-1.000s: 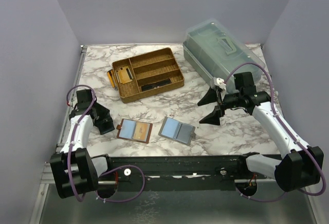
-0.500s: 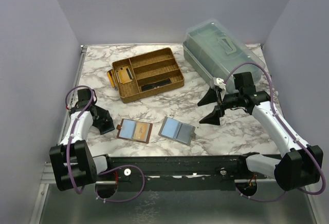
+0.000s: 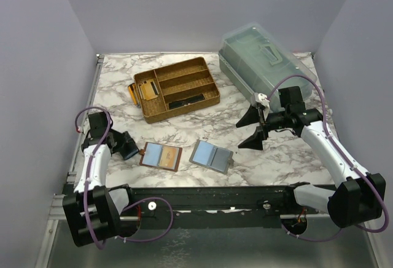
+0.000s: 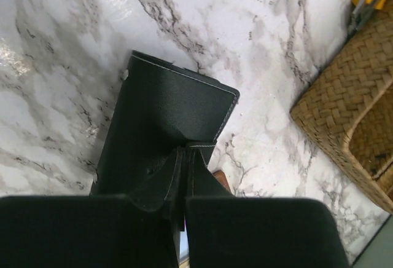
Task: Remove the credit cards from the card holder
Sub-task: Pick up the card holder from the center of the board, then open the card holder.
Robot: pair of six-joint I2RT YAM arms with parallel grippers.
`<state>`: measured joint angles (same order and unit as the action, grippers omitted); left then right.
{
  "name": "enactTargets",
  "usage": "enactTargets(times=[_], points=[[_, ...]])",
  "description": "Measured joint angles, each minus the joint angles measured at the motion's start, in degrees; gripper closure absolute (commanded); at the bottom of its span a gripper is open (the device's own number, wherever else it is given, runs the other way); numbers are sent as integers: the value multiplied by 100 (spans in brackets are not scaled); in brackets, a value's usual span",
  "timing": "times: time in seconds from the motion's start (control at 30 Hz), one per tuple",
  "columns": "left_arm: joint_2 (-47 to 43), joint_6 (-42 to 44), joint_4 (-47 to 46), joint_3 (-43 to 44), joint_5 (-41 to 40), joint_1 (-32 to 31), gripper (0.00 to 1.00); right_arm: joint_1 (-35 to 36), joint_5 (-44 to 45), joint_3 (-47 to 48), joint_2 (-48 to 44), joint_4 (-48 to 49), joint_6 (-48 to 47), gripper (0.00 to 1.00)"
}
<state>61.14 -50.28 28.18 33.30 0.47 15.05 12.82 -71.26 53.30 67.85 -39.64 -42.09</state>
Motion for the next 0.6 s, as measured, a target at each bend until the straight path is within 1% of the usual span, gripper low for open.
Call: enactTargets(times=[0.07,0.2,0.33,0.5,0.6], points=[[-192,61,-103,-96,162,66,100,0,0,0,0,-9,-2,1],[-479,125,-481,-354,761,186,100,0,0,0,0,-24,-2,0],[-568,177,-629,-382,1172,208,100,0,0,0,13,-28,0,1],[-1178,203,-769,-382,1749,221,100,66,-4,0,216,-28,24,1],[-1279,63,-846,-380,2192,168,100,249,-11,-2,424,85,302,1]])
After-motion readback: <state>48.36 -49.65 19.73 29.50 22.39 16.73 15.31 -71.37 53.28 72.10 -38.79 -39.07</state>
